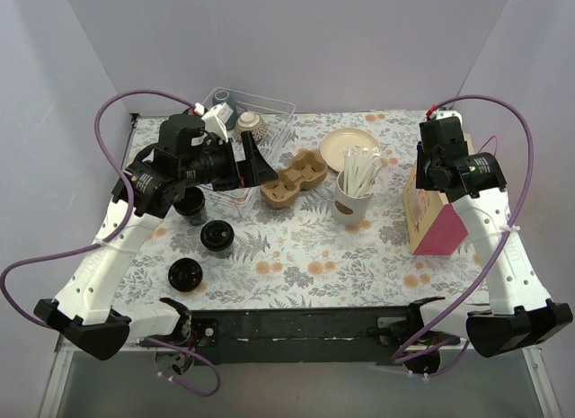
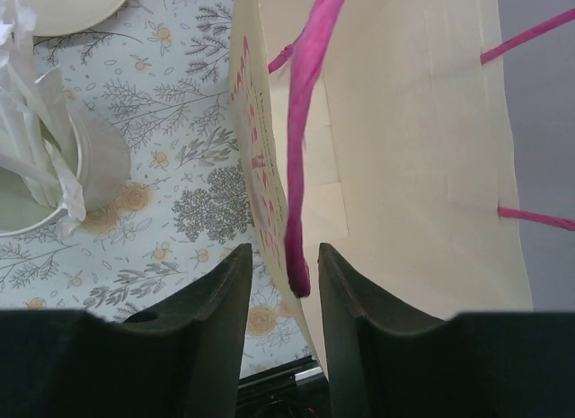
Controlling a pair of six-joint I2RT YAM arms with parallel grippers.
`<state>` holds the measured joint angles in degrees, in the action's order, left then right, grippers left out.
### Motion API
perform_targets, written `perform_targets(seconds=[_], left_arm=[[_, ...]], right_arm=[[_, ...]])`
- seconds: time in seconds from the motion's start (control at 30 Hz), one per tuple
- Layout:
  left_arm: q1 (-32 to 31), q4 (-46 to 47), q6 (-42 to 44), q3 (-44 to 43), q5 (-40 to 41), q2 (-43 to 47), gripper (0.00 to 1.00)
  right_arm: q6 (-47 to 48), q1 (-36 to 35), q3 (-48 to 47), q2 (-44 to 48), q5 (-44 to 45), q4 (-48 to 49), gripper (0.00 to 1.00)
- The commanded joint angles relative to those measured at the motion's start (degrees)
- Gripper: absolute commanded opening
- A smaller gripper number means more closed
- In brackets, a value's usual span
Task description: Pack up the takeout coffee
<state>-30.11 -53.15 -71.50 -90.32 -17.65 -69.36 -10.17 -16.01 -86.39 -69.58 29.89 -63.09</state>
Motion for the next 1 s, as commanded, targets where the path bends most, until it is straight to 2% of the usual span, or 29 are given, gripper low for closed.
perform_targets(seconds=[0.0,0.23,0.47,0.53,0.7,0.87,0.97], left_arm=[[0.1,-0.5,1.7,0.1,-1.9,-0.7,0.95],[0.0,-1.6,4.0,-1.3,-1.6,-1.0,0.96],[0.1,-0.9,2.7,0.0,-3.1,-0.3,0.96],[0.1,-1.3,3.0,-0.6,-2.8,-0.2,0.96],[0.1,-1.6,3.1,-2.1,-2.5,-0.2,0.97],[0.1,-2.1,3.3,-2.9,-0.5,0.2,0.98],[0.1,-2.6,3.2,-3.0,1.0,0.2,0.98]], right_arm=[[0.6,0.8,2.3,0.8,0.9,4.7,0.41],[0.5,2.0,6.7,2.7,1.4,7.1,0.36],[3.1,2.2,5.4,4.5,1.7,9.8,0.07],[4.5,2.3,3.5,4.5,2.6,9.9,0.01],[10.0,2.2,-1.6,5.4,4.6,11.5,0.01],[21.6,2.3,-4.5,7.4,7.5,16.1,0.01],[24.5,2.2,-11.1,6.0,6.7,16.3,0.01]])
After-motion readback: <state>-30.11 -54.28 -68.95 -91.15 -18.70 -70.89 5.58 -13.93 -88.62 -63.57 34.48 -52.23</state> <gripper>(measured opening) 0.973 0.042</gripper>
